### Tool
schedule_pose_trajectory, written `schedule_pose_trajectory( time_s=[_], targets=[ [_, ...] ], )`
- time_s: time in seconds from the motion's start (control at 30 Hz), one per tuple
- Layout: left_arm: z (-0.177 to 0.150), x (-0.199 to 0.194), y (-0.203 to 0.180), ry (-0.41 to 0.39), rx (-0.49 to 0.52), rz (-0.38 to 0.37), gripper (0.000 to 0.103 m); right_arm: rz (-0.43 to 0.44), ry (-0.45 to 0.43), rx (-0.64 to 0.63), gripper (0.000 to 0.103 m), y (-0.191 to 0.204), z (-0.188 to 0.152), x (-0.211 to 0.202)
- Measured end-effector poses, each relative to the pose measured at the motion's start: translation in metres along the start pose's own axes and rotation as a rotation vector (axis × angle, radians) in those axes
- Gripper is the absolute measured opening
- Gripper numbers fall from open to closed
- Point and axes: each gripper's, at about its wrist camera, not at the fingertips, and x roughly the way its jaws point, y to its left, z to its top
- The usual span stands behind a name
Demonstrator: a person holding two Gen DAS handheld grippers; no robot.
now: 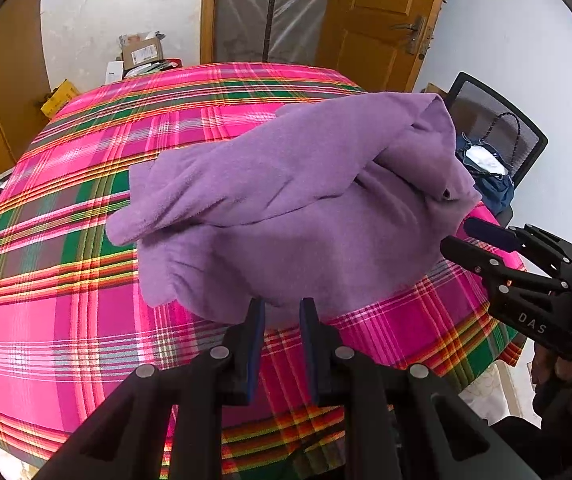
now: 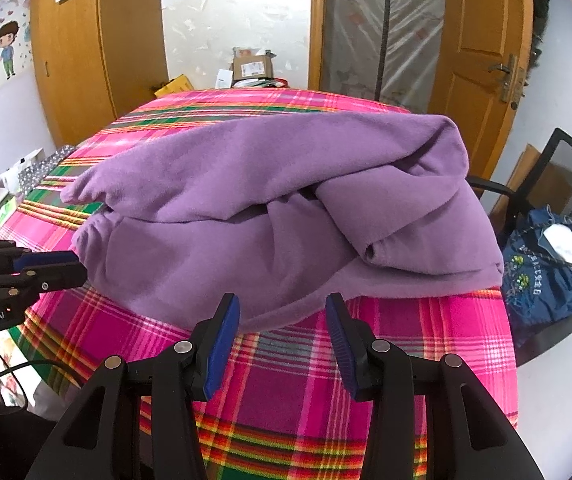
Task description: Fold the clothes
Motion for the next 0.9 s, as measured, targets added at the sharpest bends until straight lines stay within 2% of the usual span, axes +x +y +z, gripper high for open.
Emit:
schedule_pose_trajectory(
  time_s=[0.17,0.43,0.57,0.7,0.9],
  targets=[
    [0.002,0.002,0.009,0.002,-0.033,-0.005,0.018,0.021,-0.013,-0.018,0.051,0.006,0.006,0.002],
    [0.003,0.005,0.025,0.011,-0.097,-0.053,0.018,0.058,-0.031,-0.056,0.051,0.017,0.017,0.005],
    [0.002,0.005,0.038,0.007,-0.147,-0.062,0.020,0.103,-0.060,-0.125,0.051,0.033,0.030,0.006],
    [0.000,0.003,0.055,-0.008,-0.202,-0.069,0.029,0.155,-0.083,-0.214,0.051,0.053,0.042,0.010],
    [-0.001,-0.003,0.077,-0.021,-0.270,-0.052,0.030,0.234,-0.113,-0.336,0.051,0.082,0.059,0.018]
  ],
)
